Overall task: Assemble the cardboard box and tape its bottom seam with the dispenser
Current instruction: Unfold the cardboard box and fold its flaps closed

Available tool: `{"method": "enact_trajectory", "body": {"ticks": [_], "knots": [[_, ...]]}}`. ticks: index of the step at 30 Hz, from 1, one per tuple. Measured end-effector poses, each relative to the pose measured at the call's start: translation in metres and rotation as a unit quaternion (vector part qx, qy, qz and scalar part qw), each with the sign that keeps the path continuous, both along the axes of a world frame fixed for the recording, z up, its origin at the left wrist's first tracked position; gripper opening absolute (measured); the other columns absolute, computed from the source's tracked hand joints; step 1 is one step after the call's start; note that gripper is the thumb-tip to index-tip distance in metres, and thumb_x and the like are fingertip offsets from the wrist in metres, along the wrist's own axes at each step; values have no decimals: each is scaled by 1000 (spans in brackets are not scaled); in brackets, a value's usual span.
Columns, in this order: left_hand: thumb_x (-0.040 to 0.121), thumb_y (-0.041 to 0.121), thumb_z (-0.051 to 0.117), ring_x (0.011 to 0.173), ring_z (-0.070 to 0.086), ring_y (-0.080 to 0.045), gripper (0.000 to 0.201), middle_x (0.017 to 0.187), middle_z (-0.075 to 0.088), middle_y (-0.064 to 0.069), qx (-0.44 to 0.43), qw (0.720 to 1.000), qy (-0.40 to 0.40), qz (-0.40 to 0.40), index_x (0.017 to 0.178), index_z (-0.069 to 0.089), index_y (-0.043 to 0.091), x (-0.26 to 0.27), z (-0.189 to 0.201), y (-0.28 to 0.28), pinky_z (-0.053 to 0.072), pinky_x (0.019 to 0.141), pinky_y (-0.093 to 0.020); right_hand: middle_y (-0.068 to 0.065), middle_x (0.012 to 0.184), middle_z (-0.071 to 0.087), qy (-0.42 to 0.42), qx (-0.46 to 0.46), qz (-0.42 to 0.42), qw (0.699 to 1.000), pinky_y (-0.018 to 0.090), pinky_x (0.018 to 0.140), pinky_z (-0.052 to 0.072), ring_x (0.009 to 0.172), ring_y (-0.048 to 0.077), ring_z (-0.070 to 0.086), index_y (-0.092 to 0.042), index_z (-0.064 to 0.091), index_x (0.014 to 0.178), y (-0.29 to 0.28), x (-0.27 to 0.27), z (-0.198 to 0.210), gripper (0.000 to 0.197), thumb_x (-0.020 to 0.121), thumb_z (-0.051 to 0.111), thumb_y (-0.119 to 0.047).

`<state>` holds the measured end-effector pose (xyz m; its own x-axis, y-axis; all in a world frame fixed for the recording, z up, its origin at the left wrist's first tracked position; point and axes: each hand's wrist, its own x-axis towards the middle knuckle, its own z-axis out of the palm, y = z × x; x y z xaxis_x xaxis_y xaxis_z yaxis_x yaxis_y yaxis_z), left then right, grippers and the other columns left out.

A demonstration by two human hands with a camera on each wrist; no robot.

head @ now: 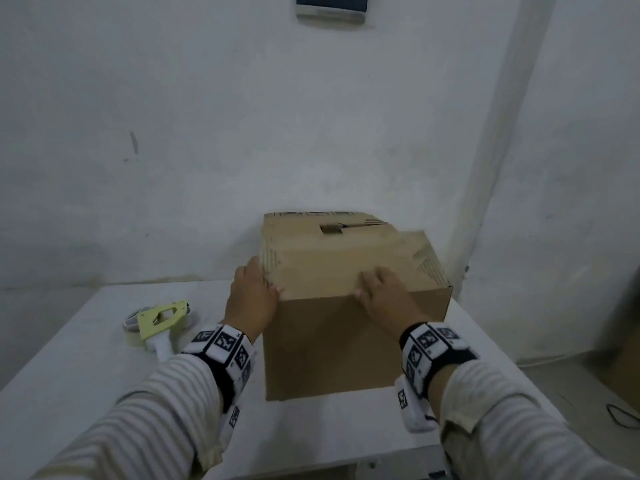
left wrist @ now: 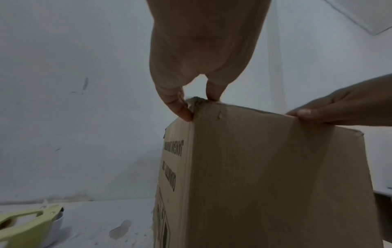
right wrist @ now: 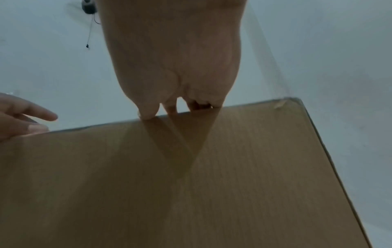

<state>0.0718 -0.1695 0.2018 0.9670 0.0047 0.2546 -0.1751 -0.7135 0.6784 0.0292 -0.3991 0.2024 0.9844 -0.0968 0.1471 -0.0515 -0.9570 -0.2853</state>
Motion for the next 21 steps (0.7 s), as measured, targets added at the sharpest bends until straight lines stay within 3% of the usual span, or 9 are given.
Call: {"method": "enact_trajectory", "body": {"ticks": [2,3,5,7,10,14,16,19,21], "knots": [[89,21,59,93,57,-33,14,89,48,-11,41,999,9,1,76,54,17,6,-4,-1,48,84,-38,13,147,35,-6,-38,-2,999,43,115,24,137,30,29,-17,38,140,-2,4,-13,46,100,35,-39],[89,21,57,78,54,-30,34,76,41,-6,57,998,3,-4,59,41,19,11,-7,-1,47,76,-35,12,146,37,-10,-41,-6,999,43,115,23,137,30,30,-17,39,139,-2,4,-14,45,100,34,-39],[91,21,54,72,49,-31,45,72,34,-4,73,997,3,-14,54,28,20,14,-9,-1,39,68,-29,13,144,39,0,-34,-9,999,43,115,23,136,31,31,-16,42,137,-1,7,-10,45,100,34,-38],[93,24,52,85,55,-35,36,85,44,-10,88,996,16,-12,59,41,17,14,-8,0,40,72,-31,16,135,47,15,-20,-13,1000,44,110,32,128,34,40,-12,49,129,3,9,-3,42,98,35,-37],[92,30,51,105,54,-36,24,115,50,-13,125,991,52,-7,95,64,10,16,1,1,47,89,-38,17,119,58,53,0,-30,998,39,95,44,111,33,53,-5,57,115,13,13,13,37,97,38,-30],[86,20,50,116,50,-35,35,129,47,-13,129,987,94,0,119,60,15,31,21,2,48,96,-40,6,83,52,122,-19,-26,992,29,66,40,79,24,51,-10,53,79,27,28,42,23,93,42,-25],[87,20,47,122,47,-34,41,137,44,-13,107,990,95,-14,127,55,17,45,33,2,46,100,-41,2,71,46,121,-41,-9,992,27,56,35,67,19,46,-11,49,74,32,41,60,26,93,45,-29],[91,24,47,128,44,-31,47,145,38,-11,97,991,89,-27,138,45,16,73,51,-1,43,103,-37,1,58,35,89,-53,32,994,27,49,26,51,16,32,-11,41,63,37,66,93,37,94,46,-31],[93,26,48,127,45,-30,47,146,39,-11,98,991,81,-32,139,44,15,95,62,-5,41,101,-35,3,59,38,62,-76,50,994,28,49,27,51,17,34,-10,41,61,36,86,117,40,95,46,-31]]}}
